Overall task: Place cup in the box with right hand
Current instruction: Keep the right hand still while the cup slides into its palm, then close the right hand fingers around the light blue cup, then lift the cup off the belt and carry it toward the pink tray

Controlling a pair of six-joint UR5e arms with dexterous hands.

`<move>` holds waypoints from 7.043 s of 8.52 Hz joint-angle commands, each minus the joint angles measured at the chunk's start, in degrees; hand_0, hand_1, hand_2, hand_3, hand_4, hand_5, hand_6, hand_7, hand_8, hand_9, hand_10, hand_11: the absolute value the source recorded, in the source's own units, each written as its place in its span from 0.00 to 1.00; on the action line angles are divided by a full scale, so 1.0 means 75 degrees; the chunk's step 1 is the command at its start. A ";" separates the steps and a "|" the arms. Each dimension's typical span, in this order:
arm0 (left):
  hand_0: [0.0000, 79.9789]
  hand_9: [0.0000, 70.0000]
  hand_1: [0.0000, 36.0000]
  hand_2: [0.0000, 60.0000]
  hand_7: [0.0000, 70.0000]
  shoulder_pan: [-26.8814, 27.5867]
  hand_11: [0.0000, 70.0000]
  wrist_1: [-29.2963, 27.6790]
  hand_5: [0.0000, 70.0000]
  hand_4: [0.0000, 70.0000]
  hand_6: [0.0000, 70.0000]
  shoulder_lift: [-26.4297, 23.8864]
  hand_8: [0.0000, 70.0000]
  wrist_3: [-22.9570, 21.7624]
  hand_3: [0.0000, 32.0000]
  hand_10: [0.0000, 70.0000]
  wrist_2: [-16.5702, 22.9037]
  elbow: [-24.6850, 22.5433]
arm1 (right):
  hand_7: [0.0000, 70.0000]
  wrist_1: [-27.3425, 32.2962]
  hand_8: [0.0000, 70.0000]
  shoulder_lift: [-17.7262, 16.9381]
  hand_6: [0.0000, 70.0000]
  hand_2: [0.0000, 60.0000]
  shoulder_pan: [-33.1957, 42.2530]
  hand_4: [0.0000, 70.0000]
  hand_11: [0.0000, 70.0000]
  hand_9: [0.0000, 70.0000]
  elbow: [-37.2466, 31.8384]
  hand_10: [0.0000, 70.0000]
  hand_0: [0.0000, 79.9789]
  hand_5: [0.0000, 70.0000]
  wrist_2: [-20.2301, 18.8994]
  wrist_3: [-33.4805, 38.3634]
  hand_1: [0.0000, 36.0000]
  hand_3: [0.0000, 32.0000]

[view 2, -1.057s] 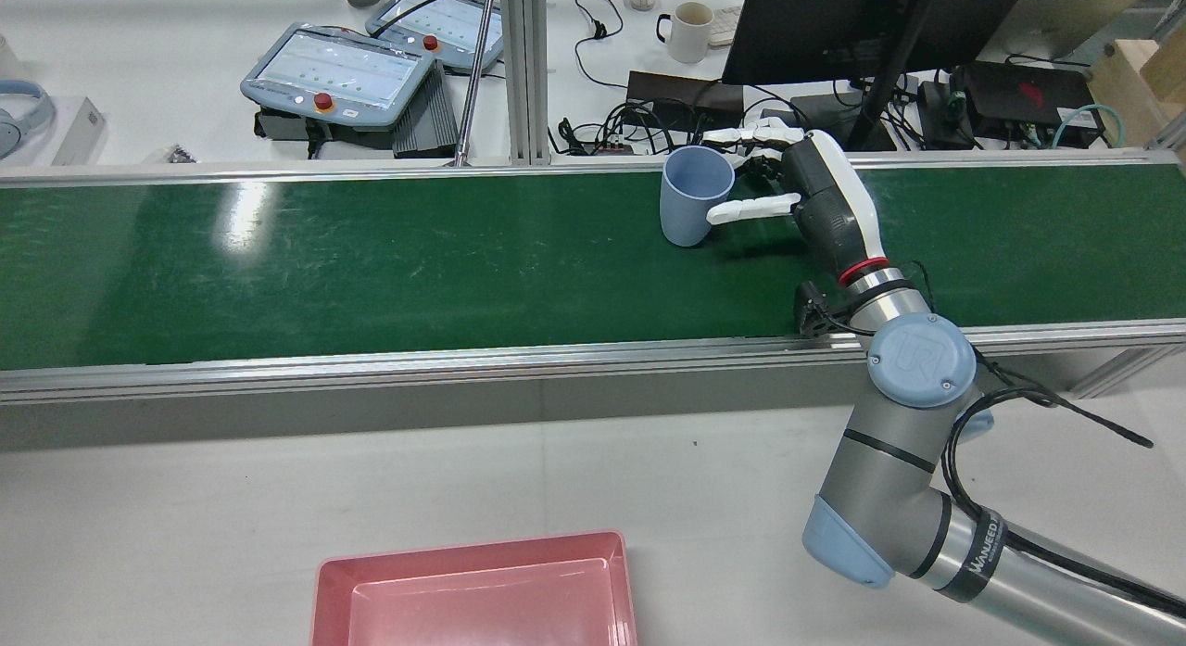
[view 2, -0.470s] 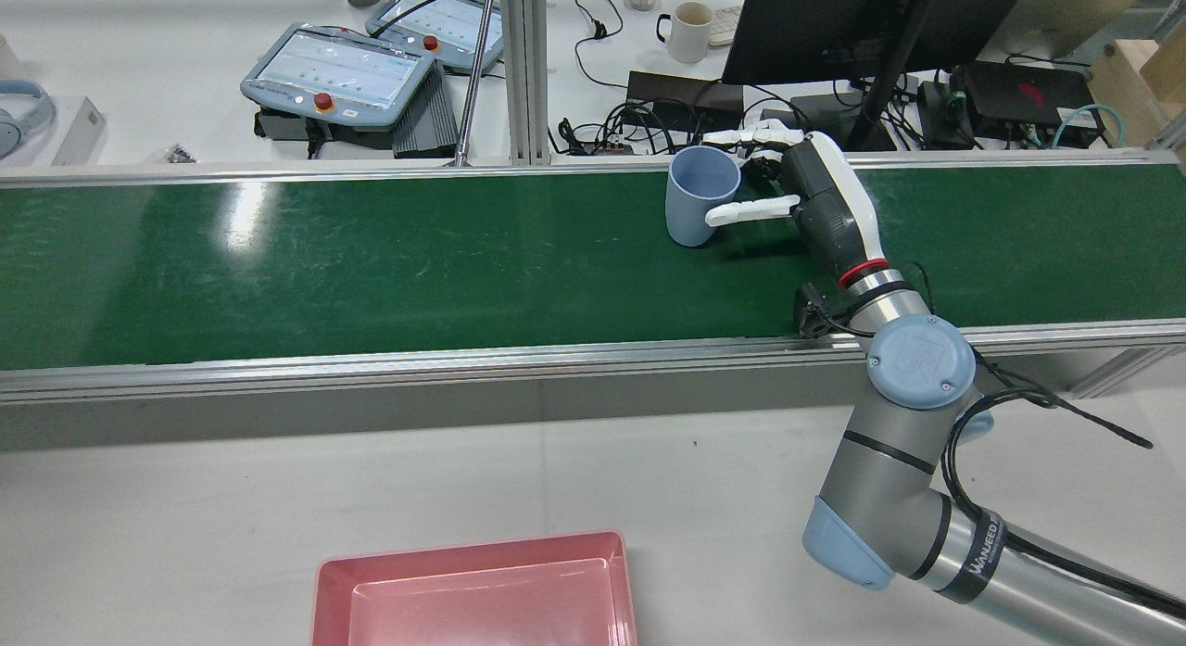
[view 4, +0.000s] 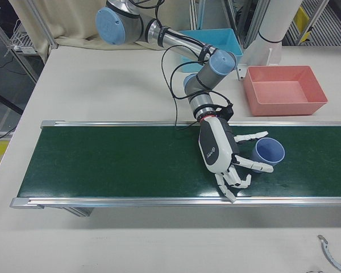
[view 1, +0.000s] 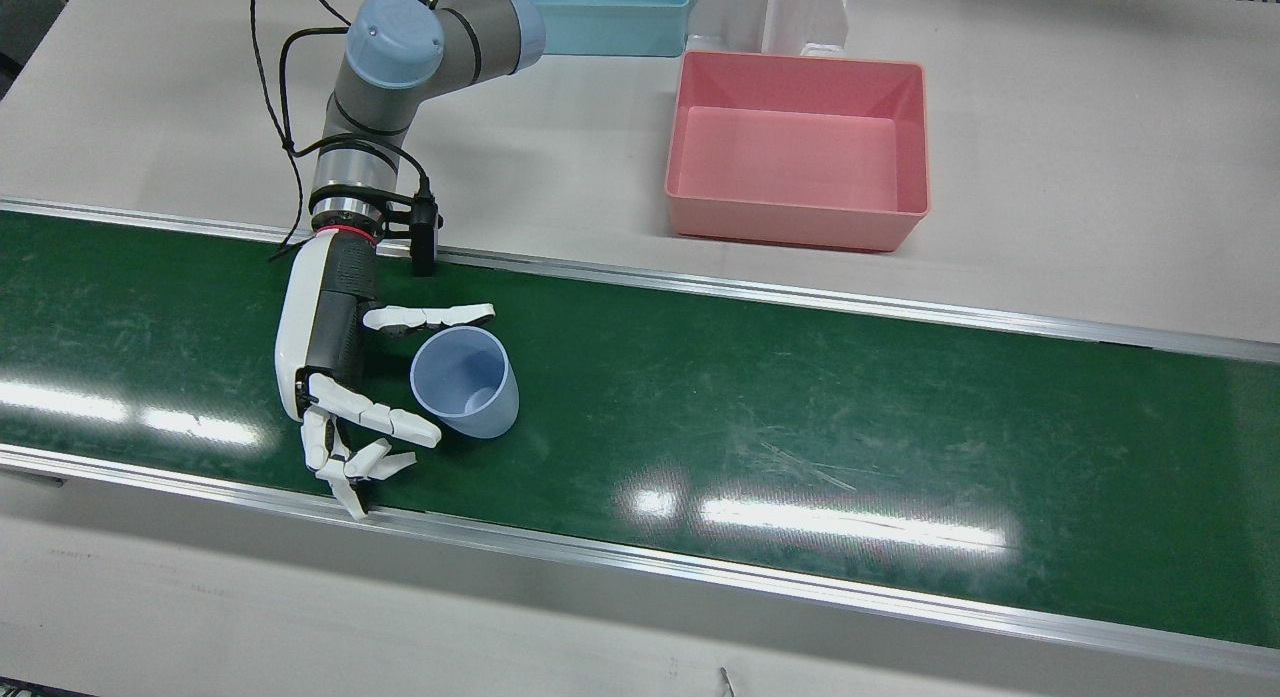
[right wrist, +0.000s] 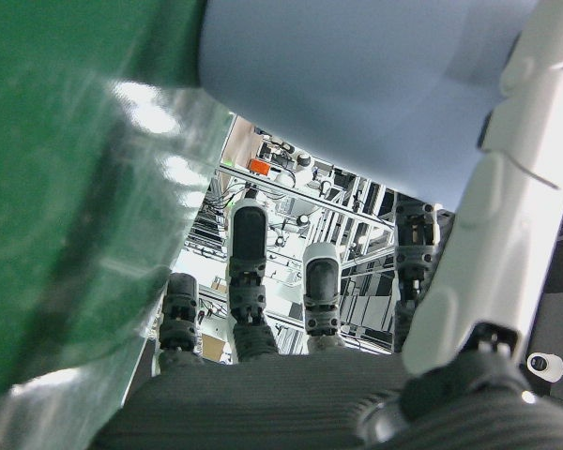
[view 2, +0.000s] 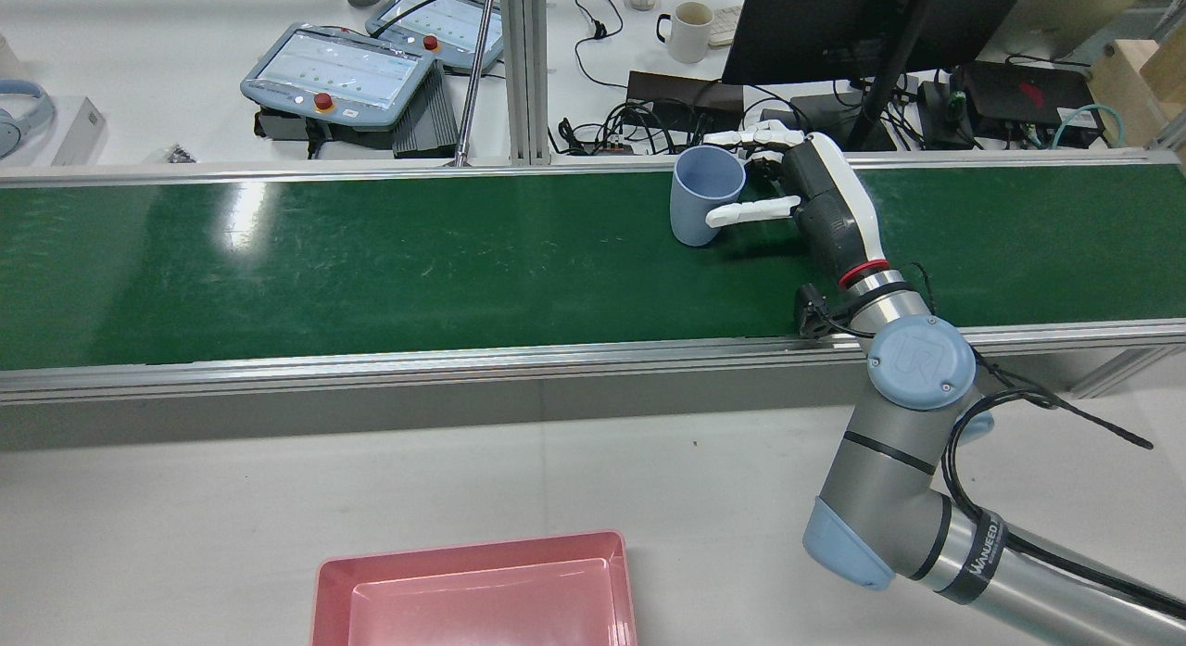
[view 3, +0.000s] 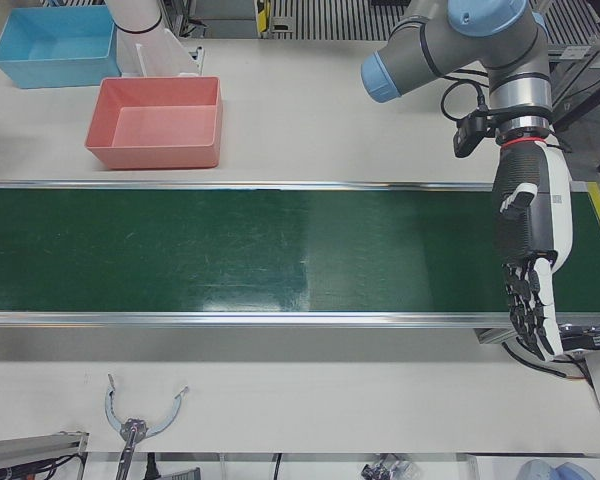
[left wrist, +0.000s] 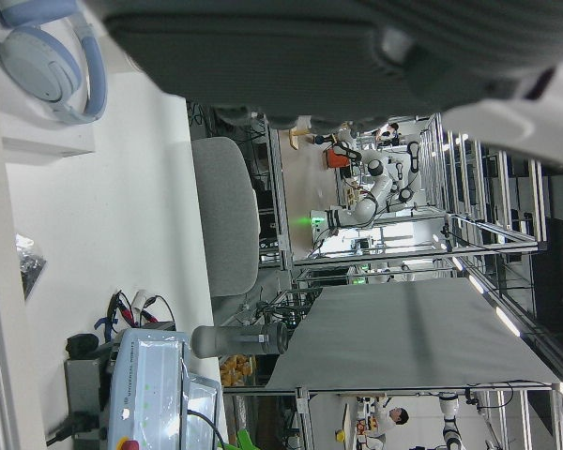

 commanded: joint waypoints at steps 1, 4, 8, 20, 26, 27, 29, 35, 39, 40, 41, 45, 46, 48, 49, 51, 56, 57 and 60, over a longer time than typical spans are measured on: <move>0.00 0.00 0.00 0.00 0.00 0.0000 0.00 0.0000 0.00 0.00 0.00 0.0000 0.00 0.0000 0.00 0.00 -0.0003 0.0006 | 1.00 -0.0007 0.46 -0.0003 0.20 0.00 0.0004 0.51 0.29 0.66 -0.0012 0.20 0.69 0.12 0.0002 0.0000 0.35 0.83; 0.00 0.00 0.00 0.00 0.00 0.0000 0.00 0.0000 0.00 0.00 0.00 0.0000 0.00 0.0000 0.00 0.00 -0.0003 -0.0006 | 1.00 -0.0007 0.46 -0.0003 0.20 0.00 0.0004 0.52 0.29 0.66 -0.0012 0.20 0.70 0.12 0.0002 0.0000 0.35 0.84; 0.00 0.00 0.00 0.00 0.00 0.0000 0.00 0.0000 0.00 0.00 0.00 0.0000 0.00 0.0000 0.00 0.00 -0.0003 0.0006 | 1.00 -0.0007 0.45 -0.0014 0.19 0.00 0.0004 0.52 0.28 0.65 -0.0035 0.19 0.65 0.10 0.0002 0.0000 0.22 0.87; 0.00 0.00 0.00 0.00 0.00 0.0000 0.00 0.0000 0.00 0.00 0.00 0.0000 0.00 0.0012 0.00 0.00 -0.0003 -0.0006 | 1.00 -0.0007 0.46 -0.0096 0.20 0.00 0.0004 0.53 0.29 0.66 -0.0047 0.20 0.67 0.11 0.0002 0.0012 0.30 0.82; 0.00 0.00 0.00 0.00 0.00 0.0000 0.00 0.0000 0.00 0.00 0.00 0.0000 0.00 0.0000 0.00 0.00 -0.0003 0.0006 | 1.00 -0.0007 0.50 -0.0096 0.23 0.00 0.0016 0.55 0.34 0.71 -0.0047 0.23 0.77 0.14 0.0083 0.0012 0.50 0.73; 0.00 0.00 0.00 0.00 0.00 0.0000 0.00 0.0000 0.00 0.00 0.00 0.0000 0.00 0.0012 0.00 0.00 -0.0003 0.0006 | 1.00 -0.0007 0.52 -0.0096 0.25 0.00 0.0051 0.58 0.36 0.73 -0.0047 0.24 0.91 0.16 0.0107 0.0023 0.62 0.59; 0.00 0.00 0.00 0.00 0.00 -0.0011 0.00 0.0000 0.00 0.00 0.00 0.0000 0.00 0.0000 0.00 0.00 -0.0003 0.0006 | 1.00 0.0005 0.60 -0.0096 0.34 0.05 0.0086 0.73 0.47 0.82 -0.0047 0.29 1.00 0.26 0.0131 0.0023 1.00 0.00; 0.00 0.00 0.00 0.00 0.00 0.0000 0.00 0.0000 0.00 0.00 0.00 0.0000 0.00 0.0012 0.00 0.00 -0.0003 -0.0006 | 1.00 0.0110 0.76 -0.0061 0.46 1.00 0.0110 0.89 0.60 1.00 0.0011 0.39 0.94 0.28 0.0166 0.0093 1.00 0.00; 0.00 0.00 0.00 0.00 0.00 0.0000 0.00 0.0000 0.00 0.00 0.00 0.0000 0.00 0.0000 0.00 0.00 -0.0003 0.0006 | 1.00 0.0098 0.76 -0.0015 0.47 1.00 0.0098 0.91 0.59 1.00 0.0432 0.38 0.94 0.28 0.0154 0.0199 1.00 0.00; 0.00 0.00 0.00 0.00 0.00 0.0000 0.00 0.0000 0.00 0.00 0.00 0.0000 0.00 0.0000 0.00 0.00 -0.0003 -0.0006 | 1.00 0.0052 0.76 -0.0003 0.47 1.00 0.0098 0.94 0.59 1.00 0.0596 0.38 0.94 0.28 0.0143 0.0176 1.00 0.00; 0.00 0.00 0.00 0.00 0.00 0.0000 0.00 0.0000 0.00 0.00 0.00 0.0000 0.00 0.0000 0.00 0.00 -0.0003 0.0006 | 1.00 0.0028 0.76 0.0009 0.48 1.00 0.0075 0.99 0.59 1.00 0.0771 0.38 0.94 0.28 0.0131 0.0153 1.00 0.00; 0.00 0.00 0.00 0.00 0.00 0.0000 0.00 0.0000 0.00 0.00 0.00 0.0000 0.00 0.0012 0.00 0.00 -0.0003 -0.0006 | 1.00 -0.0007 0.77 0.0091 0.50 1.00 -0.0602 1.00 0.58 1.00 0.1694 0.37 0.94 0.27 0.0096 -0.0360 1.00 0.00; 0.00 0.00 0.00 0.00 0.00 0.0000 0.00 0.0000 0.00 0.00 0.00 0.0000 0.00 0.0000 0.00 0.00 -0.0003 -0.0006 | 1.00 -0.0007 0.77 0.0056 0.50 1.00 -0.0941 1.00 0.57 1.00 0.2186 0.37 0.94 0.27 0.0096 -0.0781 1.00 0.00; 0.00 0.00 0.00 0.00 0.00 0.0000 0.00 0.0000 0.00 0.00 0.00 0.0000 0.00 0.0000 0.00 0.00 -0.0003 -0.0006 | 1.00 -0.0181 0.77 0.0009 0.51 1.00 -0.1528 1.00 0.59 1.00 0.2833 0.39 0.94 0.27 0.0084 -0.1043 1.00 0.00; 0.00 0.00 0.00 0.00 0.00 0.0000 0.00 0.0000 0.00 0.00 0.00 0.0000 0.00 0.0012 0.00 0.00 -0.0003 -0.0006 | 1.00 -0.0589 0.77 -0.0014 0.51 1.00 -0.1948 1.00 0.60 1.00 0.3276 0.39 0.94 0.27 0.0096 -0.1113 1.00 0.00; 0.00 0.00 0.00 0.00 0.00 0.0000 0.00 0.0000 0.00 0.00 0.00 0.0000 0.00 0.0000 0.00 0.00 -0.0003 -0.0006 | 1.00 -0.0617 0.76 -0.0119 0.51 1.00 -0.2582 1.00 0.60 1.00 0.3770 0.39 0.94 0.27 0.0107 -0.1626 1.00 0.00; 0.00 0.00 0.00 0.00 0.00 -0.0011 0.00 0.0000 0.00 0.00 0.00 0.0000 0.00 0.0012 0.00 0.00 -0.0003 -0.0006 | 1.00 -0.0616 0.76 -0.0190 0.48 1.00 -0.3860 1.00 0.62 1.00 0.4135 0.41 0.93 0.28 0.0131 -0.2530 1.00 0.00; 0.00 0.00 0.00 0.00 0.00 0.0000 0.00 0.0000 0.00 0.00 0.00 0.0000 0.00 0.0012 0.00 0.00 -0.0003 -0.0006 | 1.00 -0.0628 0.76 -0.0353 0.47 1.00 -0.4095 1.00 0.63 0.99 0.4310 0.41 0.92 0.28 0.0166 -0.2694 1.00 0.00; 0.00 0.00 0.00 0.00 0.00 0.0000 0.00 0.0000 0.00 0.00 0.00 0.0000 0.00 0.0012 0.00 0.00 -0.0003 0.0006 | 1.00 -0.0523 0.75 -0.0870 0.43 1.00 -0.4857 0.88 0.65 0.98 0.4747 0.43 0.92 0.28 0.0962 -0.3480 1.00 0.00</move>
